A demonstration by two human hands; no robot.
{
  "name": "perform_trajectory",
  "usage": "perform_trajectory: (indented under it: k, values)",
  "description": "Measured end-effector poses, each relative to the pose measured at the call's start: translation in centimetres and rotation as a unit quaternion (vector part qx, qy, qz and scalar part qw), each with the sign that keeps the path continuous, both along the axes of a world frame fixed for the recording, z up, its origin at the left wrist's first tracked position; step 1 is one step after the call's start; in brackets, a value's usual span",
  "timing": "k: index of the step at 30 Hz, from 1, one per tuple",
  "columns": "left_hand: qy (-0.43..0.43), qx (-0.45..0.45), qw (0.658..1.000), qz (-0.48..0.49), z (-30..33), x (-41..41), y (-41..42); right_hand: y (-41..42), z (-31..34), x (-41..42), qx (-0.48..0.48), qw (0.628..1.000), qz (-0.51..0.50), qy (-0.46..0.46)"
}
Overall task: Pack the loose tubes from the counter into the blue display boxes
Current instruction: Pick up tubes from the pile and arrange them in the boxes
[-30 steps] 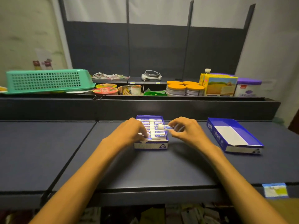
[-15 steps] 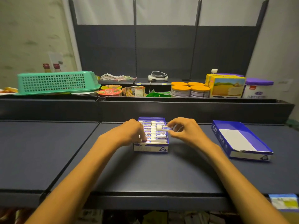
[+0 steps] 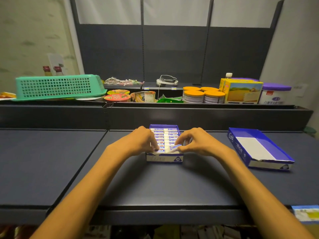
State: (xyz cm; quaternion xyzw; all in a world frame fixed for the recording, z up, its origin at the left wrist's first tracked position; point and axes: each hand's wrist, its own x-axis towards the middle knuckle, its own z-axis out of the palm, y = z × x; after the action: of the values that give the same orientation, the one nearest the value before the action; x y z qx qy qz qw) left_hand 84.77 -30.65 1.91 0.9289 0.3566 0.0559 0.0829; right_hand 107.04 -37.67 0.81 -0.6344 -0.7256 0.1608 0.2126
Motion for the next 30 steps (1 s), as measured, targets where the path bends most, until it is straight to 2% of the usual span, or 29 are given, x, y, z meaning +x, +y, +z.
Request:
perform_trajectory:
  k: [4,6,14,19,30]
  values:
    - [-0.079,-0.023,0.997,-0.002,-0.2,-1.3,0.3,0.2,0.3,-0.3,-0.025,1.0,0.0,-0.017]
    - [-0.089,-0.023,0.996,-0.001,-0.2,-1.7,0.5,0.3,0.5,-0.4,-0.041,0.999,0.001,-0.032]
    - [-0.067,-0.039,0.997,-0.02,-0.3,-1.4,0.6,0.4,1.1,-0.5,-0.069,0.996,0.013,-0.057]
    - [-0.047,-0.021,0.998,-0.043,-0.2,-1.0,0.5,0.5,1.0,-0.8,-0.052,0.997,0.007,-0.064]
    - [-0.001,-0.014,0.997,-0.073,0.2,-0.4,0.4,0.4,0.9,-1.0,-0.061,0.997,-0.003,-0.038]
